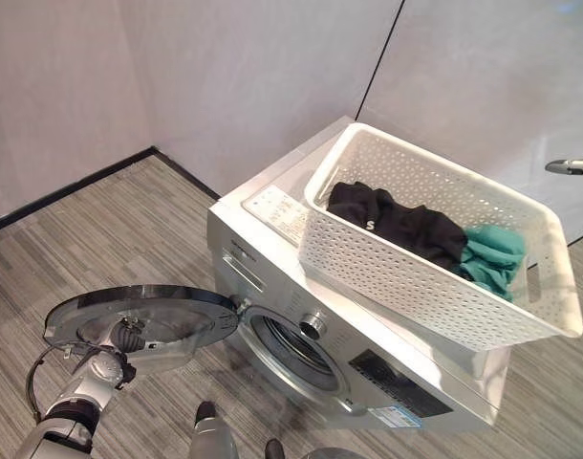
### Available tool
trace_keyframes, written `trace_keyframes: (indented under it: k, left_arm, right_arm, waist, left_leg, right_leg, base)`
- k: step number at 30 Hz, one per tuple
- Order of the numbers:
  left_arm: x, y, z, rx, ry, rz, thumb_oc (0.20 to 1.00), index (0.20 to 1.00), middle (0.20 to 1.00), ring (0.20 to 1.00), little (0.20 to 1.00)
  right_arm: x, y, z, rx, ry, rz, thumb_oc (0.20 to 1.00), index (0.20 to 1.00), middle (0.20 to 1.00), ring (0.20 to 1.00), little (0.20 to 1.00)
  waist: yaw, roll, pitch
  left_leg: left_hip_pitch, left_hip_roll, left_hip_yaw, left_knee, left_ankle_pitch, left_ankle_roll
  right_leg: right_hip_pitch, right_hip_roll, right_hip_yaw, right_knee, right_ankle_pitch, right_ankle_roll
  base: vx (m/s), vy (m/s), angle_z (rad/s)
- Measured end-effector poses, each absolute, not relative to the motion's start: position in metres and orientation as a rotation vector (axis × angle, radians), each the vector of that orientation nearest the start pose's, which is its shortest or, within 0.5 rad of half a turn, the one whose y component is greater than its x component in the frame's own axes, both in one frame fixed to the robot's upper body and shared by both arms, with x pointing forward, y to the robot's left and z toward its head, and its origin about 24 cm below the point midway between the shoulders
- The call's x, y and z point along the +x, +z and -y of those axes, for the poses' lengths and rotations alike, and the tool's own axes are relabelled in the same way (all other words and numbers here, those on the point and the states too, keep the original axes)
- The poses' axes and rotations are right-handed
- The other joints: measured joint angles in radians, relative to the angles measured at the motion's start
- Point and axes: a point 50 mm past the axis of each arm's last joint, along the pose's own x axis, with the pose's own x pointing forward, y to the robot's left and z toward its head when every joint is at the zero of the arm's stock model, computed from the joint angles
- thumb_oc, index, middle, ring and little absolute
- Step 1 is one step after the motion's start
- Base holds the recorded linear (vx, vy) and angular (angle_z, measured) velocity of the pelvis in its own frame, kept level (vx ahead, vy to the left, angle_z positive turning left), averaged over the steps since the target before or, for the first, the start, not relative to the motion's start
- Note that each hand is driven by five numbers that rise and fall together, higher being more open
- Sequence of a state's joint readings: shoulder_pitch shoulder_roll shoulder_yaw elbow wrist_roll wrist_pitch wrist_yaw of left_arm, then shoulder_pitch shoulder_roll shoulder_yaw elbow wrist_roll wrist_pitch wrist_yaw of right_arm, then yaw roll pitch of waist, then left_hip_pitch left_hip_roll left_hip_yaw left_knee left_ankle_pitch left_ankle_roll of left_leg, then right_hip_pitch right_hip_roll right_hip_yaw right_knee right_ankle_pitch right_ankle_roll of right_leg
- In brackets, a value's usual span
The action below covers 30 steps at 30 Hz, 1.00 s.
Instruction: Grab the laundry basket,head to the washer,open it,put in the laundry and shut it.
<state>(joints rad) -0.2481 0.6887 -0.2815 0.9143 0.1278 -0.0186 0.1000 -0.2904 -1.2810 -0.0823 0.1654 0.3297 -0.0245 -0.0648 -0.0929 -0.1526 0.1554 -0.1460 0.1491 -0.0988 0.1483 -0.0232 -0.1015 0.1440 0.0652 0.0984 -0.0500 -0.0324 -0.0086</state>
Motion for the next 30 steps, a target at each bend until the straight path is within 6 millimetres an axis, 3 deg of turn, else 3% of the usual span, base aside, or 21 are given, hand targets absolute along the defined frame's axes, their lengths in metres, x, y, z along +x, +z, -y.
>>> trace_keyframes:
  k: [1,2,3,5,7,8,9,11,13,16,21,27,30]
  left_arm:
    - [0.238,-0.026,-0.342,0.921,0.118,-0.657,1.0,1.0,1.0,1.0,1.0]
    - [0.237,-0.027,-0.341,0.92,0.112,-0.66,1.0,1.0,1.0,1.0,1.0]
    - [0.237,-0.03,-0.338,0.905,0.103,-0.666,1.0,1.0,1.0,1.0,1.0]
    - [0.236,-0.03,-0.34,0.885,0.111,-0.668,1.0,1.0,1.0,1.0,1.0]
    - [0.238,-0.029,-0.339,0.882,0.11,-0.659,1.0,1.0,1.0,1.0,1.0]
    - [0.236,-0.03,-0.339,0.884,0.101,-0.669,1.0,1.0,1.0,1.0,1.0]
    - [0.235,-0.031,-0.34,0.884,0.104,-0.674,1.0,1.0,1.0,1.0,1.0]
    - [0.231,-0.032,-0.345,0.889,0.115,-0.699,1.0,1.0,1.0,1.0,1.0]
    - [0.229,-0.039,-0.34,0.877,0.097,-0.713,1.0,1.0,1.0,1.0,1.0]
    - [0.224,-0.051,-0.328,0.843,0.061,-0.73,1.0,1.0,1.0,1.0,1.0]
    - [0.211,-0.059,-0.328,0.824,0.031,-0.763,1.0,1.0,1.0,1.0,1.0]
    - [0.189,-0.072,-0.33,0.799,0.019,-0.824,1.0,1.0,1.0,1.0,1.0]
    - [0.17,-0.08,-0.33,0.733,0.046,-0.846,1.0,1.0,1.0,1.0,1.0]
  right_arm:
    - [0.272,0.266,0.342,-0.909,-0.226,0.282,1.0,1.0,1.0,1.0,1.0]
    - [0.273,0.264,0.335,-0.919,-0.18,0.279,1.0,1.0,1.0,1.0,1.0]
    - [0.271,0.268,0.325,-0.947,-0.113,0.296,1.0,1.0,1.0,1.0,1.0]
    - [0.27,0.282,0.314,-0.966,-0.052,0.347,1.0,1.0,1.0,1.0,1.0]
    - [0.269,0.284,0.312,-0.961,-0.026,0.353,1.0,1.0,1.0,1.0,1.0]
    - [0.276,0.282,0.306,-0.976,0.025,0.327,1.0,1.0,1.0,1.0,1.0]
    - [0.279,0.281,0.304,-0.991,0.049,0.31,1.0,1.0,1.0,1.0,1.0]
    - [0.289,0.284,0.292,-1.027,0.118,0.299,1.0,1.0,1.0,1.0,1.0]
    - [0.297,0.294,0.278,-1.074,0.185,0.311,1.0,1.0,1.0,1.0,1.0]
    - [0.295,0.291,0.281,-1.163,0.236,0.223,1.0,1.0,1.0,1.0,1.0]
    - [0.293,0.287,0.295,-1.212,0.234,0.131,1.0,1.0,1.0,1.0,1.0]
    - [0.289,0.277,0.292,-1.235,0.305,0.094,1.0,1.0,1.0,1.0,1.0]
    - [0.276,0.273,0.297,-1.234,0.317,0.087,1.0,1.0,1.0,1.0,1.0]
  waist:
    - [-0.004,-0.003,0.006]
    - [0.001,0.011,0.015]
    - [-0.002,0.029,0.026]
    - [0.0,0.025,0.024]
    - [-0.01,0.012,0.017]
    - [-0.001,-0.02,-0.003]
    - [0.001,-0.036,-0.015]
    - [0.012,-0.069,-0.038]
    - [0.021,-0.05,-0.026]
    - [0.024,-0.029,-0.023]
    - [0.011,-0.04,-0.03]
    - [-0.007,-0.058,-0.043]
    - [-0.017,-0.057,-0.043]
  left_leg:
    - [0.08,-0.006,0.021,-0.113,0.055,-0.014]
    - [0.112,0.0,0.032,-0.147,0.07,0.004]
    - [0.149,-0.005,0.04,-0.178,0.074,0.021]
    - [0.163,-0.024,0.058,-0.191,0.072,0.03]
    - [0.179,-0.041,0.055,-0.207,0.071,0.032]
    - [0.211,-0.05,0.056,-0.231,0.066,0.033]
    - [0.217,-0.055,0.055,-0.241,0.063,0.032]
    - [0.219,-0.053,0.06,-0.24,0.054,0.009]
    - [0.216,-0.012,0.055,-0.24,0.059,-0.014]
    - [0.217,0.013,0.053,-0.24,0.055,-0.021]
    - [0.218,0.013,0.056,-0.241,0.054,-0.03]
    - [0.218,0.015,0.056,-0.241,0.055,-0.03]
    - [0.216,0.015,0.055,-0.241,0.054,-0.03]
  right_leg:
    - [0.004,-0.02,0.001,0.014,0.006,0.027]
    - [-0.017,-0.02,0.004,0.065,-0.01,0.039]
    - [-0.023,-0.052,-0.011,0.018,-0.052,0.045]
    - [-0.061,-0.12,-0.009,-0.052,0.045,0.099]
    - [-0.083,-0.169,-0.004,-0.052,0.097,0.114]
    - [-0.087,-0.187,0.0,-0.052,0.14,0.122]
    - [-0.089,-0.187,0.0,-0.051,0.153,0.126]
    - [-0.09,-0.191,0.003,-0.043,0.11,0.128]
    - [-0.091,-0.147,-0.001,-0.043,0.115,0.121]
    - [-0.088,-0.127,-0.008,-0.043,0.116,0.119]
    - [-0.089,-0.128,-0.008,-0.043,0.115,0.116]
    - [-0.089,-0.125,-0.012,-0.043,0.113,0.104]
    - [-0.089,-0.125,-0.016,-0.043,0.109,0.099]
  base:
    - [0.09,0.123,-0.25]
    - [0.05,0.086,-0.25]
    - [0.05,0.08,-0.36]
    - [0.03,0.042,-0.14]
    - [0.02,0.031,0.13]
    - [0.02,0.03,0.07]
    - [0.02,0.023,0.11]
    - [0.0,0.0,0.0]
    - [0.0,0.005,-0.05]
    - [0.0,0.0,0.0]
    - [0.0,0.001,-0.02]
    - [0.0,0.0,0.0]
    - [0.0,0.0,0.0]
